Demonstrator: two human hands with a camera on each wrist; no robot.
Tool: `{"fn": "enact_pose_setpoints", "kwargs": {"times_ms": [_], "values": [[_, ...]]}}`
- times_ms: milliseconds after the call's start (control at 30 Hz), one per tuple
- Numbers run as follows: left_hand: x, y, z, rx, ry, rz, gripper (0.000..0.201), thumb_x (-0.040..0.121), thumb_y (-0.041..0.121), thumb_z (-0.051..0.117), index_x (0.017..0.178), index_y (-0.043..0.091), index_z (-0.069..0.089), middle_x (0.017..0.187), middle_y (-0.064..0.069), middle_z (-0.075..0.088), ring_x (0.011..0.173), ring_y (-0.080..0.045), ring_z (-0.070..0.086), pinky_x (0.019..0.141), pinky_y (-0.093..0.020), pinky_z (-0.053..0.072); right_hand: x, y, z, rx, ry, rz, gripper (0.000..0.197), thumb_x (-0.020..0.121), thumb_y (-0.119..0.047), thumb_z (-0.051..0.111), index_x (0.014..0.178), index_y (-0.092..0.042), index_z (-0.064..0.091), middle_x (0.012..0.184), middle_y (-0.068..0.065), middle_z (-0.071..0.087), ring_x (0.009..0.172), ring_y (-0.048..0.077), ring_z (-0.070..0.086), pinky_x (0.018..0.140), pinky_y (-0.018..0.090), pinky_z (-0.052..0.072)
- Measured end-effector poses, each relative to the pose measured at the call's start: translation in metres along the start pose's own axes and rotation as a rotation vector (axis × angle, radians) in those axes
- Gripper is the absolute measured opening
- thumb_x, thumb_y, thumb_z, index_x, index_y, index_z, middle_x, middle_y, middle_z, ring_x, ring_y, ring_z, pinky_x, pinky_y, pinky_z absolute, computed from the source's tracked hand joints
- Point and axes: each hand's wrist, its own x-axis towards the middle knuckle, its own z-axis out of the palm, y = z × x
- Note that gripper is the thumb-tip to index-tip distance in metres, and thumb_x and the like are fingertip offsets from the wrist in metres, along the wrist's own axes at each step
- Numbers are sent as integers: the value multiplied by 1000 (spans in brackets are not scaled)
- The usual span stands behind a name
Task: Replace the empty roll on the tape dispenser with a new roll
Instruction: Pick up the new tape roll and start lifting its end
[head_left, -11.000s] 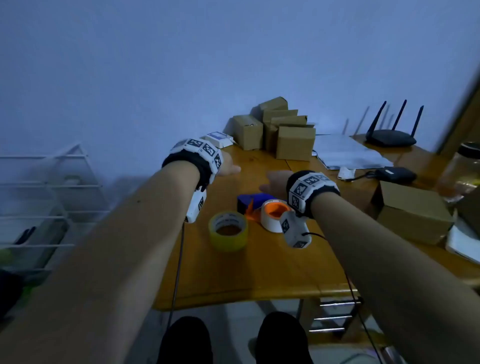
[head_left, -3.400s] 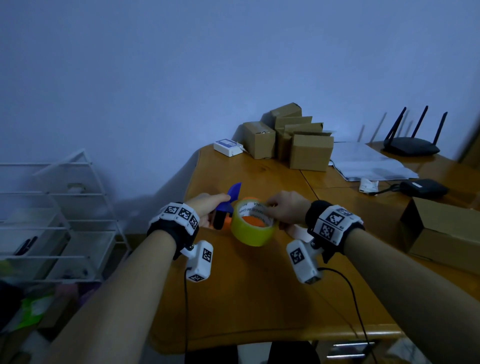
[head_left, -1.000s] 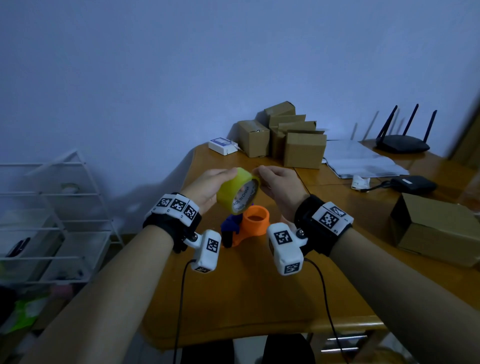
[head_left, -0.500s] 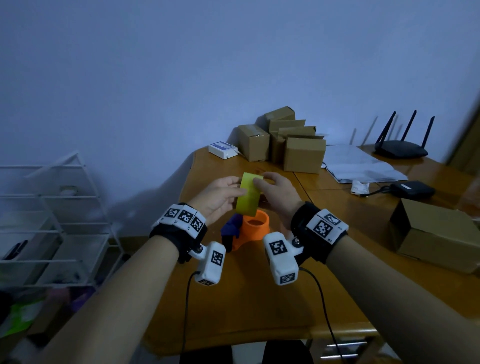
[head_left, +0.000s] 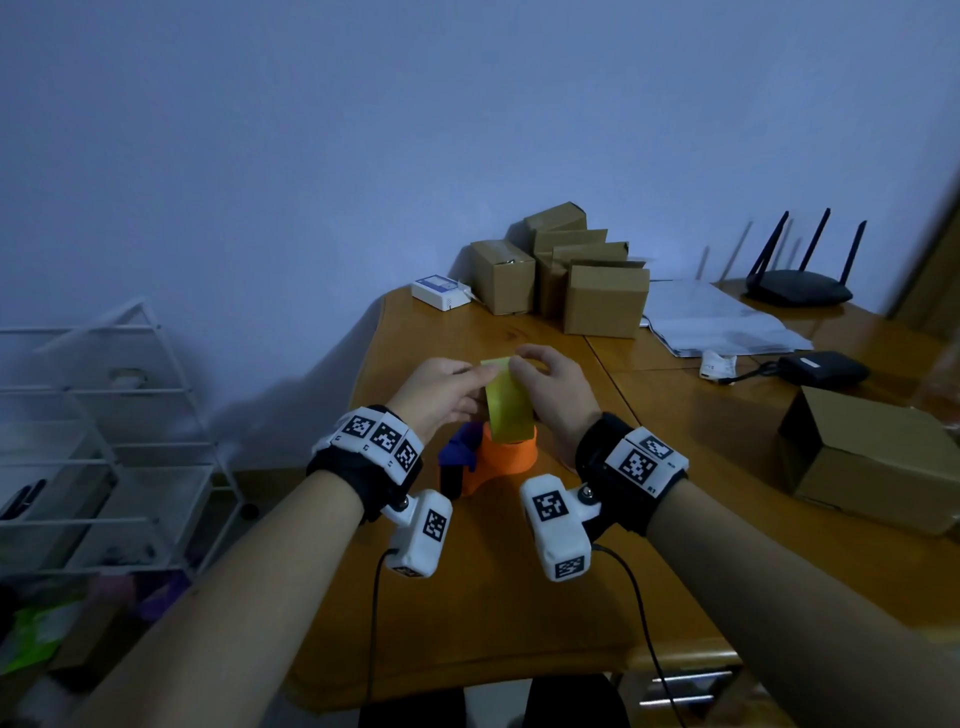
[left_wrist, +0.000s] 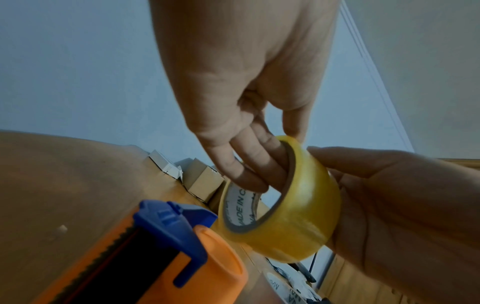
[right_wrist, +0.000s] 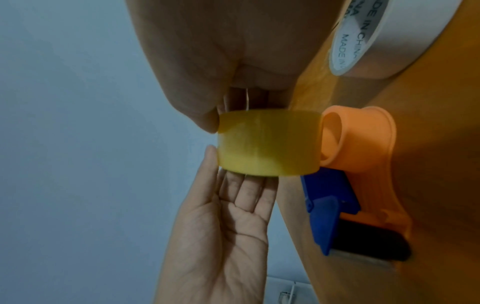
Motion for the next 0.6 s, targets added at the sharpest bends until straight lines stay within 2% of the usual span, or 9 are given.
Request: {"fn": "enact_pose_setpoints", "kwargs": {"times_ms": [100,200,267,333,400,467,533,600], "values": [[2,-1,-1,-16,44,18,34,98,35,55,110,5,66,101,-16,75,95,-28,73,85,-34,58,-2,-1,-3,38,-82,23,42,98,-27,55,140,-23,48,134,8,56,120,26,56,99,47,51],[3,3,1,-57,34,14,31,100,31,53,111,5,65,103,-17,74,95,-28,73,82,-35,59,-1,-2,-5,35,-113,-13,48,98,-24,55,144,-31,43,134,8,57,116,26,59,92,41,55],[5,4,1,-51,15,-9,35,99,30,55,123,4,60,115,-17,70,105,-28,69,92,-40,56,-1,-5,-7,-13,-109,-23,45,98,-23,54,142,-29,47,131,7,58,112,24,61,84,35,57],[5,6,1,-27,1,-33,48,95,32,60,135,6,51,127,-13,65,115,-27,64,102,-47,49,1,-5,-10,-43,-106,-9,44,97,-23,55,140,-25,50,128,9,61,106,24,65,83,37,59],[4,8,1,-1,-10,-41,54,90,35,63,136,9,52,127,-9,65,119,-27,61,107,-51,43,1,-5,-13,-70,-113,0,44,97,-26,56,140,-23,50,122,10,65,97,24,68,81,38,60],[4,8,1,-10,4,-50,56,89,34,63,138,9,51,131,-10,63,122,-28,59,108,-50,41,1,-5,-15,-236,-101,-78,44,95,-35,58,137,-23,52,112,7,67,88,20,68,71,33,59],[7,6,-3,6,31,-44,53,89,36,63,136,13,55,134,-10,61,124,-26,57,109,-49,41,0,-6,-18,-464,-82,-185,45,92,-44,60,133,-25,54,108,6,61,86,17,61,62,24,49],[8,5,-6,59,12,-38,53,83,46,64,127,17,64,129,-7,65,124,-25,57,110,-48,39,0,-9,-18,-556,-102,-217,50,90,-48,62,134,-27,54,121,9,48,101,19,55,73,25,49]]}}
